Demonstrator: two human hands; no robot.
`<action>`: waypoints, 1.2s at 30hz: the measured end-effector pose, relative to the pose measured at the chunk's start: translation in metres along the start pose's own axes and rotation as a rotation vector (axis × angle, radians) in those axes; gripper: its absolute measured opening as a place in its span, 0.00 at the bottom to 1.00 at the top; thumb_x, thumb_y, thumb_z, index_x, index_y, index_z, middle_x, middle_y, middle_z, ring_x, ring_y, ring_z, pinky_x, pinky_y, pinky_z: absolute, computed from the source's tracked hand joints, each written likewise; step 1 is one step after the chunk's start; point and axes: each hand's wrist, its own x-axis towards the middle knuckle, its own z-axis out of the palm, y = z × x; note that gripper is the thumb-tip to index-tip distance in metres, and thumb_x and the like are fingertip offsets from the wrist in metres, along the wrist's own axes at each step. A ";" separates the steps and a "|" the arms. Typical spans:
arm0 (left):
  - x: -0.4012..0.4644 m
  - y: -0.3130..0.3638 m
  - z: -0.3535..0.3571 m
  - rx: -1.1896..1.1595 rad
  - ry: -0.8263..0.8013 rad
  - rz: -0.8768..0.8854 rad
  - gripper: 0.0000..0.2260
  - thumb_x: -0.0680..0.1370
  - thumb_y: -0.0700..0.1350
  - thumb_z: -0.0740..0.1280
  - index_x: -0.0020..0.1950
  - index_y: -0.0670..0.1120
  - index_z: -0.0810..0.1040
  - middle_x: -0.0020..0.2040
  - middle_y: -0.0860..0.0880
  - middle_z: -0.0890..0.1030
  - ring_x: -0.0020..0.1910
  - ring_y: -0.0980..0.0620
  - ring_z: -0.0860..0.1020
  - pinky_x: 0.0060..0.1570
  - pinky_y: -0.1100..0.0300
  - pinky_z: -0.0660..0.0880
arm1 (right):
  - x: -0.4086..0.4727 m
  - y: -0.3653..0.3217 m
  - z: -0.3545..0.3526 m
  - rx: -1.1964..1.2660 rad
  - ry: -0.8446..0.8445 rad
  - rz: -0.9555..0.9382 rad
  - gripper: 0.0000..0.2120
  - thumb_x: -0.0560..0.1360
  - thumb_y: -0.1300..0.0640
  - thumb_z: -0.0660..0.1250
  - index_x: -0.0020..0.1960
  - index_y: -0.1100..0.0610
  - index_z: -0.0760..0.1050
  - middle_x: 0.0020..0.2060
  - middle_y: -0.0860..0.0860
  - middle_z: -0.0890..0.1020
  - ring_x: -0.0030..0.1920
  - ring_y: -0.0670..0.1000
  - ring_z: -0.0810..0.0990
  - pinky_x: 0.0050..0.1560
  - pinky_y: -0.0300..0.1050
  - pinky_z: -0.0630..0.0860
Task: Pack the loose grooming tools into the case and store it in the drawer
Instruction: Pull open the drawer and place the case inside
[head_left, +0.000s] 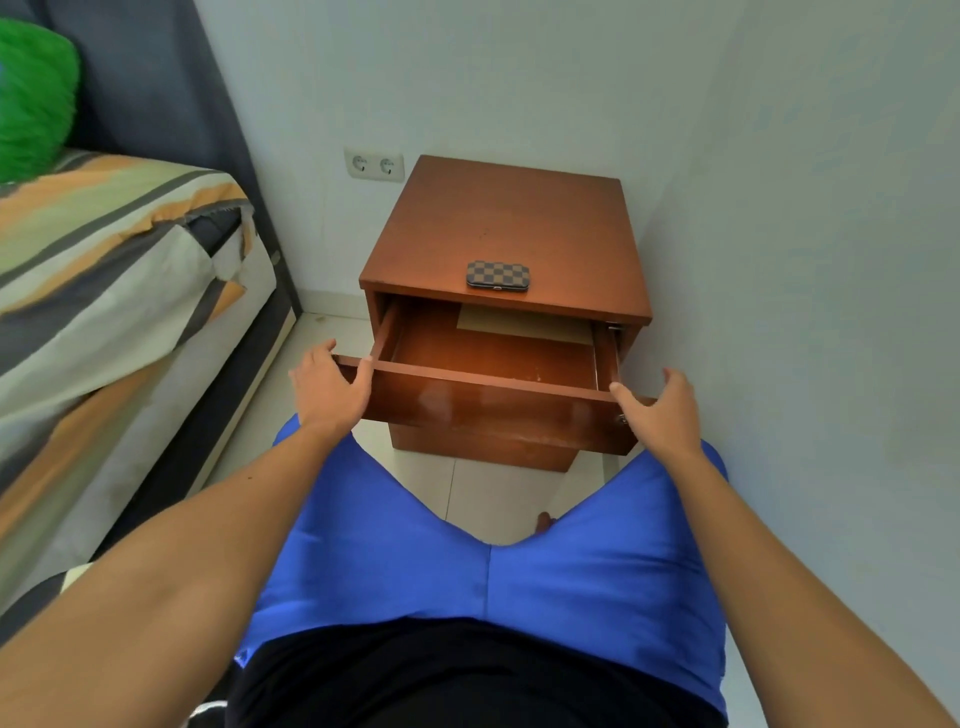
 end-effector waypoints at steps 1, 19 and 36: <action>0.006 0.004 -0.002 0.007 -0.014 0.023 0.29 0.83 0.57 0.68 0.78 0.41 0.69 0.75 0.40 0.74 0.75 0.39 0.70 0.76 0.43 0.69 | 0.005 -0.008 -0.001 -0.010 -0.004 -0.027 0.44 0.76 0.39 0.72 0.82 0.58 0.58 0.80 0.58 0.65 0.79 0.60 0.66 0.75 0.58 0.68; 0.171 0.116 0.058 0.496 -0.343 0.677 0.31 0.87 0.61 0.55 0.85 0.44 0.60 0.86 0.45 0.60 0.86 0.45 0.54 0.83 0.48 0.49 | 0.148 -0.167 0.087 -0.394 -0.406 -0.542 0.38 0.79 0.50 0.73 0.83 0.53 0.58 0.83 0.52 0.62 0.81 0.54 0.63 0.79 0.53 0.63; 0.206 0.111 0.106 0.570 -0.489 0.651 0.35 0.86 0.64 0.41 0.87 0.44 0.46 0.88 0.45 0.47 0.87 0.48 0.44 0.85 0.50 0.42 | 0.155 -0.148 0.091 -0.413 -0.571 -0.702 0.38 0.73 0.47 0.78 0.77 0.55 0.66 0.65 0.49 0.69 0.67 0.50 0.67 0.68 0.48 0.72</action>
